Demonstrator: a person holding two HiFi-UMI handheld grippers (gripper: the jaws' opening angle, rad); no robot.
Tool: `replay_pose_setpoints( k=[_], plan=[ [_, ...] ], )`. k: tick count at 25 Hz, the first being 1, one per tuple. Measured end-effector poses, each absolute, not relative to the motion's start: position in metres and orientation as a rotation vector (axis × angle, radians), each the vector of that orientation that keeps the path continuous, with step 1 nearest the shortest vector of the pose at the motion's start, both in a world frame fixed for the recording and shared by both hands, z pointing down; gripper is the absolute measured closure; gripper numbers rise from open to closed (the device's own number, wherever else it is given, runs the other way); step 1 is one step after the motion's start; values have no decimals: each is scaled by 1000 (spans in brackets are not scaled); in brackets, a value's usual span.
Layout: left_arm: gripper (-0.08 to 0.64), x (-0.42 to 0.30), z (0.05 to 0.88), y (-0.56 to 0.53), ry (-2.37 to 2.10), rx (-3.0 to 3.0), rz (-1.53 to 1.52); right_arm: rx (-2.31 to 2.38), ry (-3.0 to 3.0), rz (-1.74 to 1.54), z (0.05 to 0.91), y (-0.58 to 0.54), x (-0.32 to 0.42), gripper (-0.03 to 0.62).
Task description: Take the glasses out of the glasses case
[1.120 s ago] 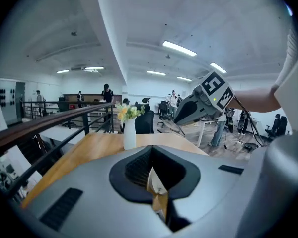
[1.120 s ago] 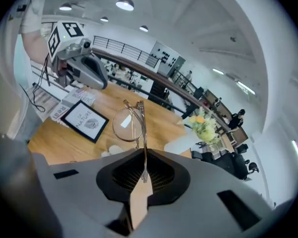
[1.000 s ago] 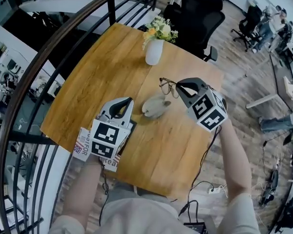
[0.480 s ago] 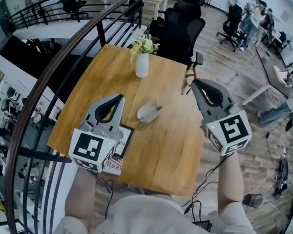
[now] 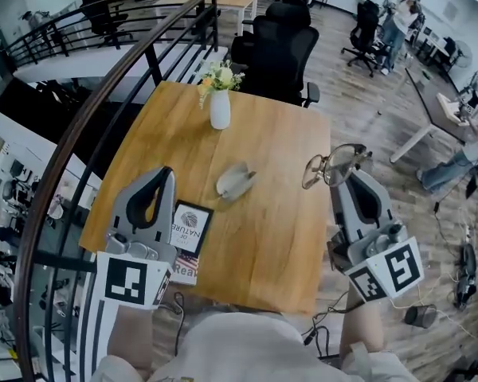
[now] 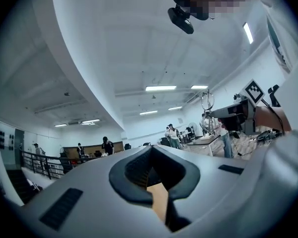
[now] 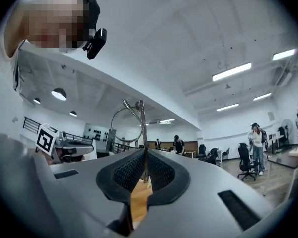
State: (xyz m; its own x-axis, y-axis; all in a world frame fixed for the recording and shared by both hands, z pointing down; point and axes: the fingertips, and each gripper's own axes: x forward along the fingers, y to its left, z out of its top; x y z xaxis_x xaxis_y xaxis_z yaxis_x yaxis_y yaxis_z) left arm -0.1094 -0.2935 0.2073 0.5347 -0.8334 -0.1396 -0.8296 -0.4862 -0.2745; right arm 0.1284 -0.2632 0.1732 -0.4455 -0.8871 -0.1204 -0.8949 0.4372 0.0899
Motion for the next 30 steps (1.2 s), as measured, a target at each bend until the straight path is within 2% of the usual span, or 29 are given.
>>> replay_pose_setpoints(
  k=[15, 30],
  plan=[
    [545, -107, 287, -261, 1433, -2569, -224, -1574, 2682, -125, 253, -221, 114, 552],
    [545, -108, 301, -265, 1461, -2594, -277, -1602, 2703, -41, 261, -231, 109, 552]
  ],
)
